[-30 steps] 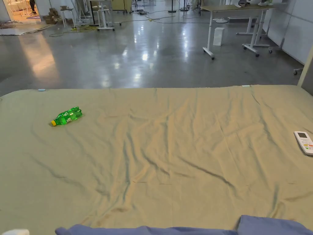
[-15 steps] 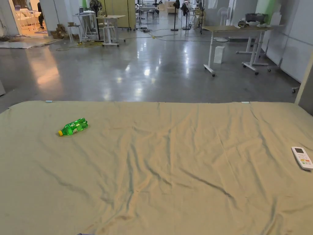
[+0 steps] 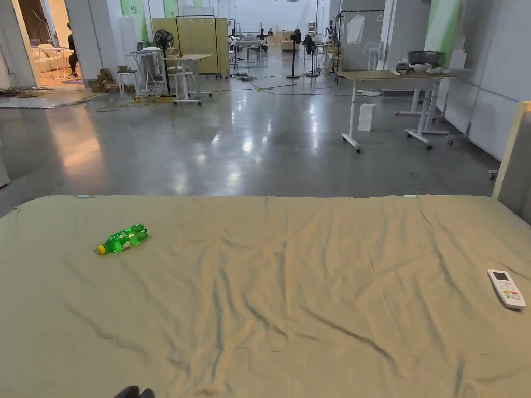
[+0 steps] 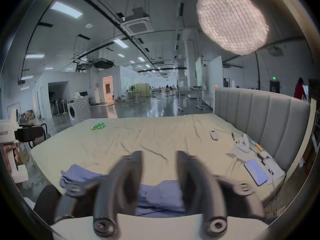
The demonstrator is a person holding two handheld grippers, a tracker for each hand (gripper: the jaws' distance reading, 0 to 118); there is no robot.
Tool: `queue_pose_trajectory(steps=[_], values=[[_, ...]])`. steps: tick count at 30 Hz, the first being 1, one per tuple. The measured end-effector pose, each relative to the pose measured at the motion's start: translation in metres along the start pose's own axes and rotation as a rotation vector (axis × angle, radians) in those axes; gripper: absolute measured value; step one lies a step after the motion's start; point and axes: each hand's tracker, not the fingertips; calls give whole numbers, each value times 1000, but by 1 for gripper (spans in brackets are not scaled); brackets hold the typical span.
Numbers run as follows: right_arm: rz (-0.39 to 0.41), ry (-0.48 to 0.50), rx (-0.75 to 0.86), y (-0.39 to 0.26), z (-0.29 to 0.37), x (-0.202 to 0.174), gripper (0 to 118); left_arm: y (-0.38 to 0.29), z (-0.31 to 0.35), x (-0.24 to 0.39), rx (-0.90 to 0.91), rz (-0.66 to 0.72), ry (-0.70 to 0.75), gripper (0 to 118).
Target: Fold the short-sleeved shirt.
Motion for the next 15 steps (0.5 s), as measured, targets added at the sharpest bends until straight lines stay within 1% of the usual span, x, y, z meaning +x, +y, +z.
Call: queue_pose_trajectory(steps=[1,2,3,4,6,7,9,12,15], values=[[26,0,3,2,-1,-7,14,-1,0,2,-12,16,-12,7],[34,0,-3,1,-1,-11,10,-3,1,2,-24,34,-60,2],[42,13,-5,0,-1,-14,3,-4,2,4,-24,52,-97,1],[42,24,-17,0,-1,-17,1,-3,3,1,-30,50,-88,1],[55,6,-19,-4,-2,-22,1,-4,2,3,-55,44,-80,1],[73,20,-19,-3,-2,-23,0,-4,2,3,-58,36,-84,1],[57,30,-41,-5,-3,-24,0,-3,2,0,-60,36,-74,1],[66,38,-40,-3,-4,-25,0,-1,2,-9,-51,74,-79,1],[53,43,-44,-1,-4,-25,0,-2,-4,-23,-50,97,-62,1]])
